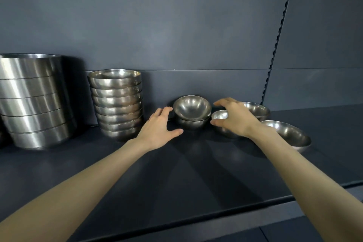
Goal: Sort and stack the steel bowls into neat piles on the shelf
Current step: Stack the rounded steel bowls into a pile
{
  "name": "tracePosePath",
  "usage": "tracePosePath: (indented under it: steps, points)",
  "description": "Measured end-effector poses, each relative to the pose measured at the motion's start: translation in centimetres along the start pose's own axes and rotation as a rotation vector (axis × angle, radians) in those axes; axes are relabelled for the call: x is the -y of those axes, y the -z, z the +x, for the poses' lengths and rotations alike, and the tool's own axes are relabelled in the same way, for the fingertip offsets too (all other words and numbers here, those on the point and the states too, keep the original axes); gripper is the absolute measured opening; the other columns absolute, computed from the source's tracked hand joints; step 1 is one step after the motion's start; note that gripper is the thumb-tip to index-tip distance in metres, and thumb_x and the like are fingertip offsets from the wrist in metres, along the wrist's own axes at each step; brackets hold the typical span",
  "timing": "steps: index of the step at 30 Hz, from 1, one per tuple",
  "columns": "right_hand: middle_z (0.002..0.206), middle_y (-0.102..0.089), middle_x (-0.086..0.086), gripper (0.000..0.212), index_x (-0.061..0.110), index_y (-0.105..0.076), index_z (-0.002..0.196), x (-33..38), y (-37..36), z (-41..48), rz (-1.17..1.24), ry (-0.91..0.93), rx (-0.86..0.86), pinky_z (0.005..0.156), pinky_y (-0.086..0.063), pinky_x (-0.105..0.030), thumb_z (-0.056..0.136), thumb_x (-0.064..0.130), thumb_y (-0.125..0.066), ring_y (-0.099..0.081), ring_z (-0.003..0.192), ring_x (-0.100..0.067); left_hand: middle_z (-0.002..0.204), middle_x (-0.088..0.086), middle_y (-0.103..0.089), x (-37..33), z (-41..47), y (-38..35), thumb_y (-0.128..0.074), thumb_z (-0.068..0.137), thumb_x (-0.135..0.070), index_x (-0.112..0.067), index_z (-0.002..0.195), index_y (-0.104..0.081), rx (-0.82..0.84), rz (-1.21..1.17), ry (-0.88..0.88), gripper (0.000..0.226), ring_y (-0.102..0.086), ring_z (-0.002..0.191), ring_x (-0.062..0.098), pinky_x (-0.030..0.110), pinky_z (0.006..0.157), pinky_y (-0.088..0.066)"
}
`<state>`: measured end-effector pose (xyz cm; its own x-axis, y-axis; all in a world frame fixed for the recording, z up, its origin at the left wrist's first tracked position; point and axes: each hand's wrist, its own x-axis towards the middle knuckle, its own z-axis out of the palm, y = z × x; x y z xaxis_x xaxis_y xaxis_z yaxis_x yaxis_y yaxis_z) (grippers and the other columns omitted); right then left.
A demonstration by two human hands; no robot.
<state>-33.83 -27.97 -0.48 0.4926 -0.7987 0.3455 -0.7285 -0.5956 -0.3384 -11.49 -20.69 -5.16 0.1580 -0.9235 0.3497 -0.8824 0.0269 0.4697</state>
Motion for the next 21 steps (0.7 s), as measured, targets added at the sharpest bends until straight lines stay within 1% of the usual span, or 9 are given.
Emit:
tracePosePath:
  steps: [5, 9, 11, 14, 16, 17, 18, 19, 21]
  points:
    - [0.137, -0.052, -0.007, 0.056, 0.017, -0.054, 0.131, -1.2, -1.5, 2.5, 0.039, -0.044, 0.01, 0.097, -0.037, -0.03, 0.082, 0.032, -0.075, -0.049, 0.125, -0.025, 0.146, 0.007, -0.038, 1.5, 3.0, -2.6, -0.076, 0.074, -0.047, -0.02, 0.147, -0.021, 0.044, -0.174, 0.032, 0.095, -0.042, 0.131, 0.023, 0.041, 0.107, -0.038]
    - [0.133, -0.056, -0.005, 0.059, 0.019, -0.054, 0.131, -1.9, -2.3, 3.7, 0.074, -0.048, 0.038, 0.095, -0.035, -0.026, 0.079, 0.033, -0.078, -0.048, 0.124, -0.023, 0.154, 0.005, -0.028, 2.2, 4.4, -4.1, -0.079, 0.068, -0.05, -0.019, 0.152, 0.0, 0.069, -0.329, 0.059, 0.119, -0.034, 0.138, 0.02, 0.038, 0.113, -0.032]
    - [0.128, -0.059, -0.003, 0.058, 0.021, -0.055, 0.129, -2.1, -2.6, 4.0, 0.109, -0.039, 0.036, 0.094, -0.037, -0.026, 0.078, 0.034, -0.079, -0.05, 0.121, -0.02, 0.155, 0.003, -0.026, 2.4, 4.7, -4.5, -0.081, 0.065, -0.052, -0.018, 0.152, 0.003, 0.087, -0.365, 0.066, 0.126, -0.031, 0.14, 0.019, 0.038, 0.114, -0.029]
    - [0.118, -0.065, 0.001, 0.062, 0.019, -0.055, 0.13, -2.1, -2.8, 4.2, 0.165, -0.029, 0.046, 0.086, -0.035, -0.019, 0.075, 0.034, -0.081, -0.056, 0.109, -0.012, 0.15, -0.001, -0.036, 2.7, 5.0, -4.9, -0.083, 0.062, -0.05, -0.017, 0.153, -0.004, 0.099, -0.435, 0.079, 0.125, -0.036, 0.136, 0.016, 0.032, 0.111, -0.033]
    - [0.115, -0.067, 0.001, 0.067, 0.02, -0.054, 0.133, -2.1, -2.9, 4.4, 0.182, -0.031, 0.061, 0.081, -0.034, -0.015, 0.074, 0.035, -0.082, -0.054, 0.101, -0.006, 0.134, -0.012, -0.048, 2.8, 5.1, -4.9, -0.085, 0.062, -0.046, -0.017, 0.15, -0.016, 0.1, -0.466, 0.078, 0.116, -0.046, 0.126, 0.01, 0.015, 0.097, -0.04]
    - [0.114, -0.068, 0.001, 0.068, 0.021, -0.053, 0.133, -2.1, -2.9, 4.4, 0.193, -0.034, 0.066, 0.079, -0.034, -0.013, 0.073, 0.035, -0.082, -0.054, 0.098, -0.005, 0.123, -0.02, -0.05, 2.8, 5.1, -4.9, -0.085, 0.062, -0.044, -0.018, 0.148, -0.021, 0.101, -0.477, 0.074, 0.11, -0.05, 0.117, 0.005, 0.007, 0.086, -0.041]
    - [0.114, -0.068, 0.001, 0.069, 0.021, -0.053, 0.133, -2.0, -2.9, 4.5, 0.206, -0.036, 0.069, 0.077, -0.034, -0.012, 0.073, 0.036, -0.082, -0.055, 0.097, -0.006, 0.115, -0.024, -0.05, 2.9, 5.1, -4.8, -0.086, 0.062, -0.041, -0.018, 0.146, -0.024, 0.104, -0.495, 0.071, 0.108, -0.052, 0.109, -0.001, 0.003, 0.079, -0.041]
    - [0.116, -0.067, 0.002, 0.07, 0.021, -0.053, 0.133, -2.0, -2.9, 4.5, 0.219, -0.035, 0.069, 0.076, -0.034, -0.011, 0.072, 0.036, -0.083, -0.057, 0.097, -0.007, 0.113, -0.022, -0.051, 2.9, 5.1, -4.8, -0.087, 0.061, -0.039, -0.018, 0.146, -0.025, 0.109, -0.523, 0.073, 0.107, -0.053, 0.106, -0.002, 0.005, 0.081, -0.042]
    - [0.12, -0.065, 0.005, 0.069, 0.02, -0.055, 0.132, -1.8, -2.9, 4.5, 0.226, -0.033, 0.06, 0.074, -0.035, -0.003, 0.071, 0.034, -0.084, -0.062, 0.1, -0.01, 0.118, -0.013, -0.055, 3.0, 5.3, -4.7, -0.088, 0.061, -0.037, -0.014, 0.146, -0.026, 0.12, -0.566, 0.087, 0.107, -0.055, 0.109, 0.005, 0.021, 0.096, -0.046]
